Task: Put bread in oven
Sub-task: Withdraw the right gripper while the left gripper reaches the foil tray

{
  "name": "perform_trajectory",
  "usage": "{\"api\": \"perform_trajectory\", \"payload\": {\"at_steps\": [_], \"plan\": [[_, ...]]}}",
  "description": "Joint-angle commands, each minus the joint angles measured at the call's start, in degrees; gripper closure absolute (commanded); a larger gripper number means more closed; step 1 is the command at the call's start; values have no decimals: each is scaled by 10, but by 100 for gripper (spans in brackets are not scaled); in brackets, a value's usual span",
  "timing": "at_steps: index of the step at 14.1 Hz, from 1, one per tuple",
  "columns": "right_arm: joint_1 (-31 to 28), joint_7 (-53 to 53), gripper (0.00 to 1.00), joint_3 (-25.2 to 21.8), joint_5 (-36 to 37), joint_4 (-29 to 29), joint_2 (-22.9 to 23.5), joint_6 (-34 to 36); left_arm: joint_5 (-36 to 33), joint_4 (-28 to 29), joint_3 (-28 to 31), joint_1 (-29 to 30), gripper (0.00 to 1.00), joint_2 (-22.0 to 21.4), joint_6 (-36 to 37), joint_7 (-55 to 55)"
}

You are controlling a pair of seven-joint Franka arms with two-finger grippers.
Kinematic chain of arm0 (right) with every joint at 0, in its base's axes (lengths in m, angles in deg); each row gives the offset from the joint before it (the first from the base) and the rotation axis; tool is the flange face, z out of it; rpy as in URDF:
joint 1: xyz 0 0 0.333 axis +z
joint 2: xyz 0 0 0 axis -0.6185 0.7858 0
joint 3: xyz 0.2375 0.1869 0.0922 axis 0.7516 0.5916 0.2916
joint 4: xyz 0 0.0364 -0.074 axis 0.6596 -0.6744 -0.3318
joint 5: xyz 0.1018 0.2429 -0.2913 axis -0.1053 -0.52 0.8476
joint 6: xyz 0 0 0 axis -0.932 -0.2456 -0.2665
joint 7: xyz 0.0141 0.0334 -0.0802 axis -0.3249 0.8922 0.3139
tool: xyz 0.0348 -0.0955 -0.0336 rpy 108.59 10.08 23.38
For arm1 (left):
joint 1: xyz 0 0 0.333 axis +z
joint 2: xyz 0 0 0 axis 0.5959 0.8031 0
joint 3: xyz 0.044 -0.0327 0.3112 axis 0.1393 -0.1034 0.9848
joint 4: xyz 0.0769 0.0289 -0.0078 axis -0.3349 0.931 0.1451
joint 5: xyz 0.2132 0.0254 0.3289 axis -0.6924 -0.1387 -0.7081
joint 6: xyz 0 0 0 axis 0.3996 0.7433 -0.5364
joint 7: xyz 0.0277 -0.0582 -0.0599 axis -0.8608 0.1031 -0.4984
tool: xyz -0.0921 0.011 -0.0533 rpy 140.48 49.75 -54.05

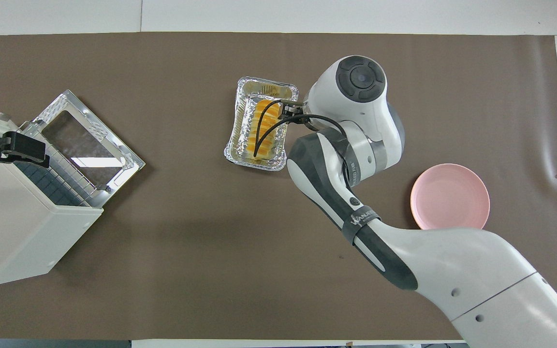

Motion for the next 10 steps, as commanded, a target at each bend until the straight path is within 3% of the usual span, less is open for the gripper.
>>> {"api": "perform_trajectory", "payload": {"at_steps": [1, 3, 6, 9, 10], "plan": [[-57, 72, 0, 9, 4, -17, -66, 56, 4, 9, 4, -30, 0, 22, -42, -12], [-92, 126, 0, 8, 4, -24, -111, 117, 2, -1, 4, -63, 0, 62, -78, -51], [-152, 205, 0, 8, 6, -53, -175, 176, -2, -93, 6, -126, 0, 182, -91, -132], [-194, 221, 0, 8, 11, -54, -192, 210, -4, -150, 11, -193, 0, 270, -148, -200], [-194, 218, 0, 8, 25, -56, -194, 209, -15, -148, 11, -204, 0, 278, -163, -210]]}}
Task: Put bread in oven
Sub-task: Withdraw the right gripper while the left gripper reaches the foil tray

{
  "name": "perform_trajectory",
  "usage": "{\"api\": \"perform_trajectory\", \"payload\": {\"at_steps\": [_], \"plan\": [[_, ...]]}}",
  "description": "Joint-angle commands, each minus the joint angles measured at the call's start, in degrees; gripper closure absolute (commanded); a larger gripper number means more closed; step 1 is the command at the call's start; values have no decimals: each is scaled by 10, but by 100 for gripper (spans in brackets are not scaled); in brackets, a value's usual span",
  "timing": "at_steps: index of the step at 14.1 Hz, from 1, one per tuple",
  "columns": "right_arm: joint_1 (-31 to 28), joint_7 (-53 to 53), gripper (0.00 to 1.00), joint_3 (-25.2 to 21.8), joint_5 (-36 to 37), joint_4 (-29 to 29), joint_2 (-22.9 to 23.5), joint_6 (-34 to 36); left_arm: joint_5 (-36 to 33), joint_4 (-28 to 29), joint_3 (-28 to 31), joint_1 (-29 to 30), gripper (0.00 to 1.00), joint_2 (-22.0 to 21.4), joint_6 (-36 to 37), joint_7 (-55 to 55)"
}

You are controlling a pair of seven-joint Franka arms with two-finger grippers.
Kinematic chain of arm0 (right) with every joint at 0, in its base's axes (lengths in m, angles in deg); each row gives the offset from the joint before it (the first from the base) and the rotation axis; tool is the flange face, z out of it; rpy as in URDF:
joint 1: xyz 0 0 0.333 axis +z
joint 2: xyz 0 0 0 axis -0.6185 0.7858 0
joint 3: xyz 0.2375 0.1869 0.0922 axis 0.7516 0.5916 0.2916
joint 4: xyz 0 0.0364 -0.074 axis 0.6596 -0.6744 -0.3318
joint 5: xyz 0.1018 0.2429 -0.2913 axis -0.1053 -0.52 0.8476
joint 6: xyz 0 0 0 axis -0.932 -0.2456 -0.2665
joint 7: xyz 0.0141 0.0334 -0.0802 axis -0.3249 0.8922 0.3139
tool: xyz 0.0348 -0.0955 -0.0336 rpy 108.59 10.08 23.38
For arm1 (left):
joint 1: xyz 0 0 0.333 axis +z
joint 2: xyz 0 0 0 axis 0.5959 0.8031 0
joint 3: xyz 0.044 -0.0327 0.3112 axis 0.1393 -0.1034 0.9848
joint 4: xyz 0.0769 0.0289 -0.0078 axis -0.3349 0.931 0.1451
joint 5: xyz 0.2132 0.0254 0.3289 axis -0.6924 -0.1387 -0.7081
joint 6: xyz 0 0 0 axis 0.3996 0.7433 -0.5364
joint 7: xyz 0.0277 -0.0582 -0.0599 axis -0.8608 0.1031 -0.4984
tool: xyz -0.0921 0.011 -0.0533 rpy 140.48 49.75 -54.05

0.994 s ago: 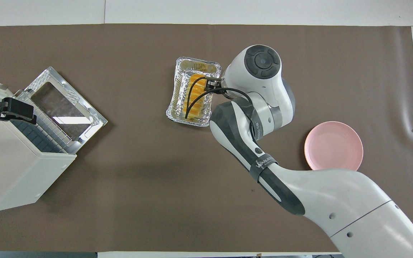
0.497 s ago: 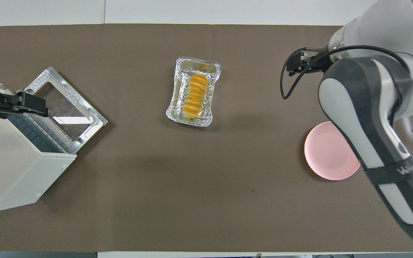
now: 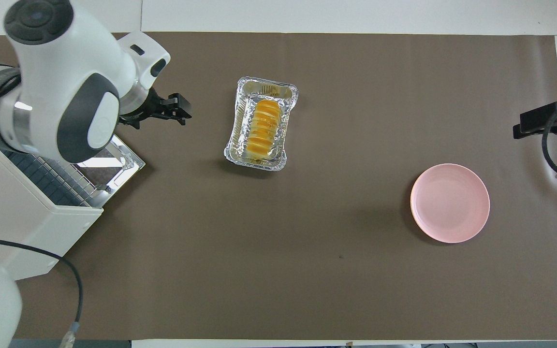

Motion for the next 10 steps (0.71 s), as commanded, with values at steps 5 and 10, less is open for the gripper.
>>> {"api": "perform_trajectory", "payload": {"at_steps": [5, 10], "plan": [[-22, 4, 0, 10, 32, -96, -40, -32, -12, -203, 14, -94, 0, 194, -41, -132], [-23, 19, 0, 10, 67, -101, -32, -87, -7, -281, 17, -136, 0, 288, -109, -226]]}}
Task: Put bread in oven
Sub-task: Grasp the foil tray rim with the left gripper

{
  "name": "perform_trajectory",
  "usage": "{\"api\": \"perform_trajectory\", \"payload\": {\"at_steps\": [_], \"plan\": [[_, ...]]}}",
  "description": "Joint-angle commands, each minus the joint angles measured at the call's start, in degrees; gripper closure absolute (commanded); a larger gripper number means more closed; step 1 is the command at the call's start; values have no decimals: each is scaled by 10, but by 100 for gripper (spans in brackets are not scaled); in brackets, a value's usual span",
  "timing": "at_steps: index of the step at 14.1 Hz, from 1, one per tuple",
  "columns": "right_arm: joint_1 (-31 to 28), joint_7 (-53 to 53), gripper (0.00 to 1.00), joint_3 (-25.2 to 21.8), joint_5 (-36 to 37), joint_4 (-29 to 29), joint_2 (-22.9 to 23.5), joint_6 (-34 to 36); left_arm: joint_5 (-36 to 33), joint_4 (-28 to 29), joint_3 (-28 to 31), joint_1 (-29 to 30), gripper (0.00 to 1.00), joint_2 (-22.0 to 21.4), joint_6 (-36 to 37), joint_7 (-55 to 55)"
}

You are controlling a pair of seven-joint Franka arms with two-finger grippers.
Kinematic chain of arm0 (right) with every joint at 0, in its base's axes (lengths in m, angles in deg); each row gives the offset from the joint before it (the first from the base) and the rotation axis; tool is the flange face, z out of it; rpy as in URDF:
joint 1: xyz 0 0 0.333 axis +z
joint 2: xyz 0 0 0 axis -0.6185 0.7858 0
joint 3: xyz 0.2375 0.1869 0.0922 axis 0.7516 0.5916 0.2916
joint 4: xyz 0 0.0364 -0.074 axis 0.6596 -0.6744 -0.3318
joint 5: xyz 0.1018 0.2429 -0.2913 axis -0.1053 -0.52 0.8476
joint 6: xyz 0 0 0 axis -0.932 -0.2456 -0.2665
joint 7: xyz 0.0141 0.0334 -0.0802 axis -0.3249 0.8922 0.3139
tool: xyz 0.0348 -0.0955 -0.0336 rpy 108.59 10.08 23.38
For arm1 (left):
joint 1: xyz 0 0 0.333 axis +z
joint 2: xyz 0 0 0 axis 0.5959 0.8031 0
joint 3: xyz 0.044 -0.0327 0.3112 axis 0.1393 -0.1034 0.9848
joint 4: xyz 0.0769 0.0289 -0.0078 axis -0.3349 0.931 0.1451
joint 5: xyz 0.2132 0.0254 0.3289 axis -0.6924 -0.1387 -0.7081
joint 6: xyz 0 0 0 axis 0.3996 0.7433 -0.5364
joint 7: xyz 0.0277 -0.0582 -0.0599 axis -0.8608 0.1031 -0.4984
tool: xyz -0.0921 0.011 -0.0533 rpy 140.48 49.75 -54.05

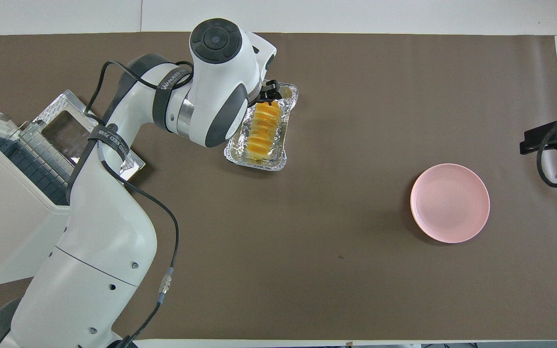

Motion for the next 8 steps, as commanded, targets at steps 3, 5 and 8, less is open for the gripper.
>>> {"api": "perform_trajectory", "payload": {"at_steps": [3, 5, 8], "plan": [[-4, 38, 0, 12, 10, -16, -17, 22, -2, -51, 11, -42, 0, 39, -12, -66], [-4, 38, 0, 17, 5, -15, -17, 33, -3, -48, 11, -59, 0, 35, -2, -74], [-1, 35, 0, 19, 2, -13, -17, 55, -2, -19, 10, -60, 0, 20, 9, -74]]}}
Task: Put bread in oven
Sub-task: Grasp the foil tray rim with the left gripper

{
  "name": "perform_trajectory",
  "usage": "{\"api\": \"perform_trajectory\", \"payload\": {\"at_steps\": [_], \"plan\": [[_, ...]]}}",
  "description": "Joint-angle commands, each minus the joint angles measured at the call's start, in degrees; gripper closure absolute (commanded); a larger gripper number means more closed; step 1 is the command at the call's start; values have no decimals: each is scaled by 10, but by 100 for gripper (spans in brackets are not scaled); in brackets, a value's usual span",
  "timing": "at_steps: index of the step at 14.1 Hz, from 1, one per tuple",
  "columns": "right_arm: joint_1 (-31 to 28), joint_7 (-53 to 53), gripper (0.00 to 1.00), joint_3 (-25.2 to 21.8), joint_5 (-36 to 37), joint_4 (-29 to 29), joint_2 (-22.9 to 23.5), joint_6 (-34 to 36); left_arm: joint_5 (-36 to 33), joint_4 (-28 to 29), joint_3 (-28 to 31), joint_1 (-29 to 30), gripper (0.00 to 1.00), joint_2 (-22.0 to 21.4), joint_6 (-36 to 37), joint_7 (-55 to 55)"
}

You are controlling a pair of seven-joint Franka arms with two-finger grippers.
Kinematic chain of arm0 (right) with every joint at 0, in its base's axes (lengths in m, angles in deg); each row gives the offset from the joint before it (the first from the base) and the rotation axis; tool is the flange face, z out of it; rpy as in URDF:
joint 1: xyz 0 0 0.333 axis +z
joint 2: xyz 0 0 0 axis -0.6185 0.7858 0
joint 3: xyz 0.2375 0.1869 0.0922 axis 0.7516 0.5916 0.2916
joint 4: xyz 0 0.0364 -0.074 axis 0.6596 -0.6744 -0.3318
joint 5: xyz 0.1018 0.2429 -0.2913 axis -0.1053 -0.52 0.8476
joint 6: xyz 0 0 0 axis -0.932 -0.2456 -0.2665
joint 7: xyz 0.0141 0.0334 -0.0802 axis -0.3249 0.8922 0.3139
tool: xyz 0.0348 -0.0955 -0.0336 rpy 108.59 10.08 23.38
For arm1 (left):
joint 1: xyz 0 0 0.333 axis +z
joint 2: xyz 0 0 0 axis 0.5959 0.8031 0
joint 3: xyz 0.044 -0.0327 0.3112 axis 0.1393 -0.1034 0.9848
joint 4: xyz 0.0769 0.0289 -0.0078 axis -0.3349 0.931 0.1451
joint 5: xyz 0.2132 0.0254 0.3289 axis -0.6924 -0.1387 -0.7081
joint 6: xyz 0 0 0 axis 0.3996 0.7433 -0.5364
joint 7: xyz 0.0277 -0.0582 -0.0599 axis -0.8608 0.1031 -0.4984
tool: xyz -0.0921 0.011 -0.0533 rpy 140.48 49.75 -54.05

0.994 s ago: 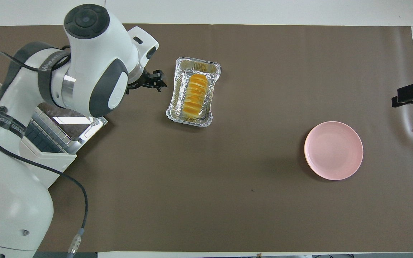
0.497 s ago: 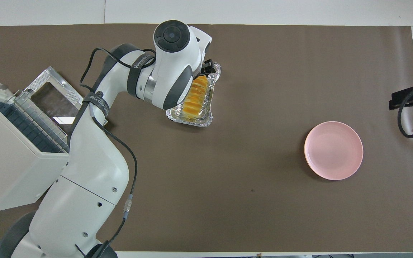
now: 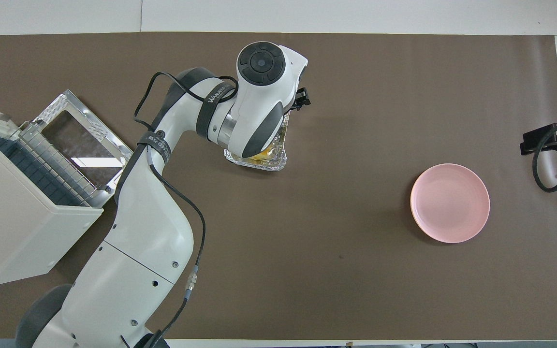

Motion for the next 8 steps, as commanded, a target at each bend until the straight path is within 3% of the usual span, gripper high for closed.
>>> {"api": "perform_trajectory", "payload": {"at_steps": [1, 8], "plan": [[1, 11, 0, 4, -3, -9, -12, 14, -1, 13, 7, -7, 0, -9, 14, -10], [4, 2, 0, 4, -3, -12, -15, 22, 28, 55, 8, -12, 0, -26, 3, -20]]}}
